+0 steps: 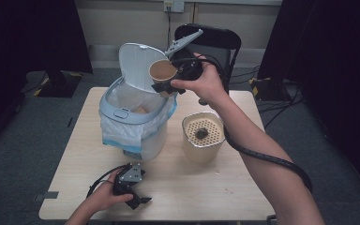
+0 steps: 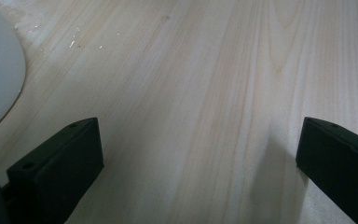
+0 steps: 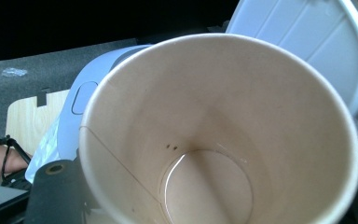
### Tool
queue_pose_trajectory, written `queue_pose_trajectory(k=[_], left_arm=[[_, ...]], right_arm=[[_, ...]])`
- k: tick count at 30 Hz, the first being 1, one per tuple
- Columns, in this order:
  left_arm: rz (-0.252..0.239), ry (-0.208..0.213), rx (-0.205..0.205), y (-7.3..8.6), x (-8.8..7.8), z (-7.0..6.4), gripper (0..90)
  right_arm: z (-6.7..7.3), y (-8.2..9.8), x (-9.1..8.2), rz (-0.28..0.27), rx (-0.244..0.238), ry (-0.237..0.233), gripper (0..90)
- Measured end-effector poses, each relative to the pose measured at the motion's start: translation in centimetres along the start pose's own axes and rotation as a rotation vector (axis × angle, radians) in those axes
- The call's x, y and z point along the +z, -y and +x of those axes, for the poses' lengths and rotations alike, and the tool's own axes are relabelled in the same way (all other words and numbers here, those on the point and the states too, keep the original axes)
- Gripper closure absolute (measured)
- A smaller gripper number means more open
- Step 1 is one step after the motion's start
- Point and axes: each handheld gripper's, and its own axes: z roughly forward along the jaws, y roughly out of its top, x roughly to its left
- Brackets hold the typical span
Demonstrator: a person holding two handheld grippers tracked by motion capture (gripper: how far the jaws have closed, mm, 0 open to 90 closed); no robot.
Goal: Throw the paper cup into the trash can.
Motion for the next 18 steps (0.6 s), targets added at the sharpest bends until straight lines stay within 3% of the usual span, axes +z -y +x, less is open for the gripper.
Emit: queue_pose_trajectory(k=[18], left_arm=[[0.000,0.000,0.000,0.0,0.0,0.0,0.0]], right_arm=[[0.3,-0.7,3.2,0.009,0.005,-0.025,25.2]])
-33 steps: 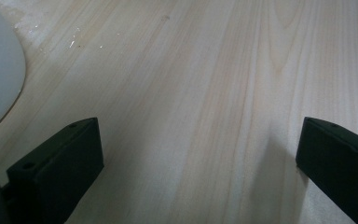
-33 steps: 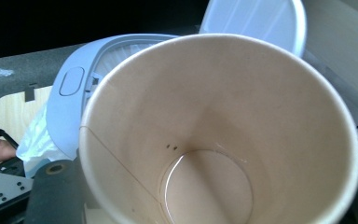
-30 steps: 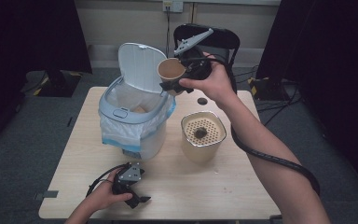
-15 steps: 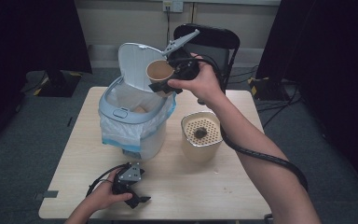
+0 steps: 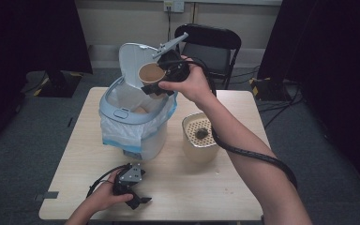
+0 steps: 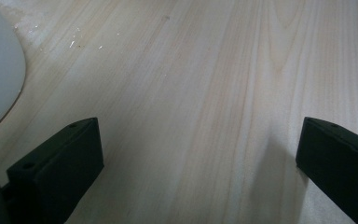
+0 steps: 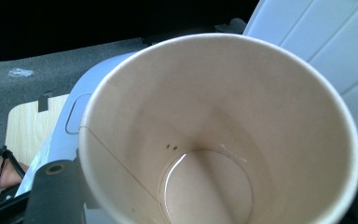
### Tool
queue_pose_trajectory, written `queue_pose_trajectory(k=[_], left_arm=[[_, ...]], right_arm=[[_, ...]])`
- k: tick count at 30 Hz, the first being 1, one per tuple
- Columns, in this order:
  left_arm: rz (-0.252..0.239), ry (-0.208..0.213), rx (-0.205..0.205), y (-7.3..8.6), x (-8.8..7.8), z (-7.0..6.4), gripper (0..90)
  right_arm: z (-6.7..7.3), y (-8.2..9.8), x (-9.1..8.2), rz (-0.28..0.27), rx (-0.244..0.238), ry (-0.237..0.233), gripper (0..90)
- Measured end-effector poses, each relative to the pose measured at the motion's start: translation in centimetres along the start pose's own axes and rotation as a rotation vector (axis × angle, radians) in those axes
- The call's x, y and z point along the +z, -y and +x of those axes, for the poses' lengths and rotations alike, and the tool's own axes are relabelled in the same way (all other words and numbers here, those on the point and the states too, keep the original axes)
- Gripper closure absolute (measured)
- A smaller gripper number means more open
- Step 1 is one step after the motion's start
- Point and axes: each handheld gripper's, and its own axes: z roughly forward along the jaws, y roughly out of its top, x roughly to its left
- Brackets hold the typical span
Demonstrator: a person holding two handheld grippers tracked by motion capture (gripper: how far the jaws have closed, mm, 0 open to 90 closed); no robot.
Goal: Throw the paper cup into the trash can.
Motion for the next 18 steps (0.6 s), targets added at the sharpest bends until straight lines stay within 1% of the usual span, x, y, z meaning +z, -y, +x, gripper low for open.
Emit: queue_pose_trajectory(k=[10,18], left_arm=[[0.001,0.000,0.001,0.0,0.0,0.0,0.0],[0.005,-0.002,0.002,0.0,0.0,0.0,0.0]], right_arm=[[-0.3,-0.3,1.5,-0.001,0.008,0.001,25.2],[0.0,-0.8,2.7,0.000,0.013,-0.019,25.1]])
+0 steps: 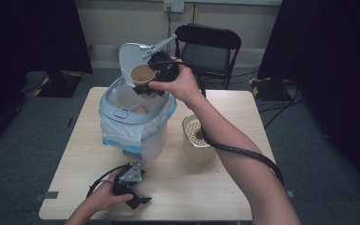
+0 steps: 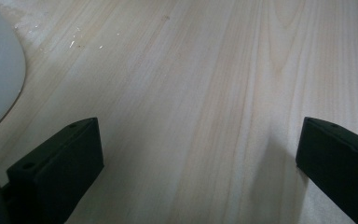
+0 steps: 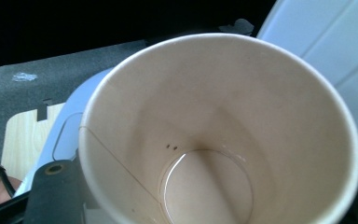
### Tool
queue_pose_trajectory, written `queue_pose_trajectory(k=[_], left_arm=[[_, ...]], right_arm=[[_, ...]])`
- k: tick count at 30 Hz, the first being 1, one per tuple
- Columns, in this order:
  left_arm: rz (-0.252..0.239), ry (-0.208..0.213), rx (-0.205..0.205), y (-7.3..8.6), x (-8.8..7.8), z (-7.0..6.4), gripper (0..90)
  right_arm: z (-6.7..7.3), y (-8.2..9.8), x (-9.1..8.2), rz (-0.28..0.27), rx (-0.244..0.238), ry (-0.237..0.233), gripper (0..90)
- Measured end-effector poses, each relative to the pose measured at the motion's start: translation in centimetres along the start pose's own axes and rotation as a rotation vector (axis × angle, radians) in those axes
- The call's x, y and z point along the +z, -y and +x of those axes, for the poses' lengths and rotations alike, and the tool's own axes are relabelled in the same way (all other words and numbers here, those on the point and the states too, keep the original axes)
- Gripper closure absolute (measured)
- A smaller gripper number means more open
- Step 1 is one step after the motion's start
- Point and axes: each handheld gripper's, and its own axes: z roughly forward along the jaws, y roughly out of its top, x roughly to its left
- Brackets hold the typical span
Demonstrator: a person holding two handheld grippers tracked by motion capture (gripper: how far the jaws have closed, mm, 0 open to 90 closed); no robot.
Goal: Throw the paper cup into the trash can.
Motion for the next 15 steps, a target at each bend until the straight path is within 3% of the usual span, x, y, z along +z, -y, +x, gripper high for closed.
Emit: queue_pose_trajectory(k=[15], left_arm=[[0.000,0.000,0.000,0.0,0.0,0.0,0.0]], right_arm=[[0.5,-0.6,1.6,-0.010,0.006,-0.022,22.9]])
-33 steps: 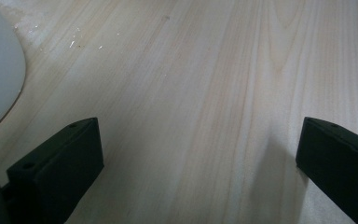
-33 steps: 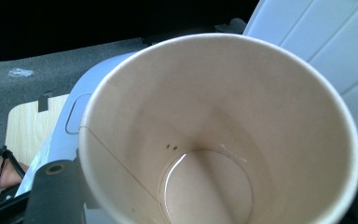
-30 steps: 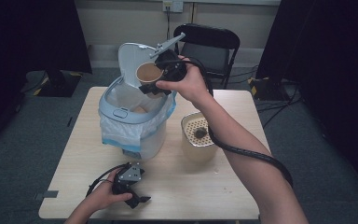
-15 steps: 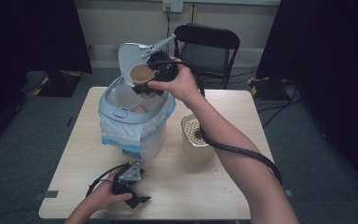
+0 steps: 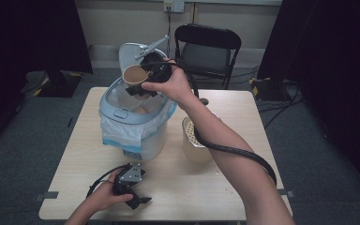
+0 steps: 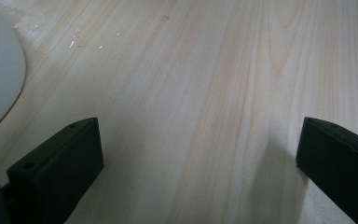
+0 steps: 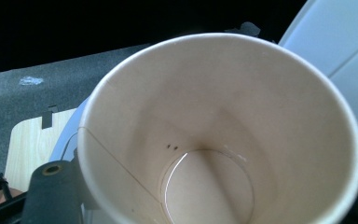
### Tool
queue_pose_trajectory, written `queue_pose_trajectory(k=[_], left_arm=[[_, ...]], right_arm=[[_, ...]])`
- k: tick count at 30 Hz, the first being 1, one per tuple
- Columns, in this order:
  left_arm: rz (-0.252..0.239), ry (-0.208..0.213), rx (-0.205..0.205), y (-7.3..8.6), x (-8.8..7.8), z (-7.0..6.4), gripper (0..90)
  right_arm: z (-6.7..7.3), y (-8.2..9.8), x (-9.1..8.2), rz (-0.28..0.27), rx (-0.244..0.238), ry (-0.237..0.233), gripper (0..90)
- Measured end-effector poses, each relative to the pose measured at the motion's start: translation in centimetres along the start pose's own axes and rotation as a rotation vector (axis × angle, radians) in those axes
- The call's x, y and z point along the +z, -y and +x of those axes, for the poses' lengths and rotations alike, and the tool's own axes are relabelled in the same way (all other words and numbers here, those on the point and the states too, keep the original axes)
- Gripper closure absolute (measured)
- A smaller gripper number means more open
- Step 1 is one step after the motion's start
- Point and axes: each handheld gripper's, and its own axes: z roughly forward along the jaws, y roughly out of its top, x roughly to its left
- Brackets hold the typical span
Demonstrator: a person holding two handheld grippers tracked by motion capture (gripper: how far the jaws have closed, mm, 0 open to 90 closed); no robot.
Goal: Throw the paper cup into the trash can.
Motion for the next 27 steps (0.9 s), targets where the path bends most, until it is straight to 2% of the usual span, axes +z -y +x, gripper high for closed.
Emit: queue_pose_trajectory(k=[3,6,16,21,27], left_arm=[[0.000,0.000,0.000,0.0,0.0,0.0,0.0],[0.000,0.000,0.001,0.0,0.0,0.0,0.0],[-0.005,0.003,-0.001,0.0,0.0,0.0,0.0],[-0.005,0.003,-0.001,0.0,0.0,0.0,0.0],[-0.005,0.003,-0.001,0.0,0.0,0.0,0.0]], right_arm=[[0.0,0.1,0.4,0.018,0.016,0.003,16.0],[0.0,0.2,0.4,0.013,0.028,-0.008,15.6],[0.2,1.1,-0.8,0.022,0.018,-0.021,18.0],[0.3,2.1,-1.5,0.047,0.010,-0.037,18.1],[-0.1,3.5,-2.6,0.062,0.008,-0.027,18.1]])
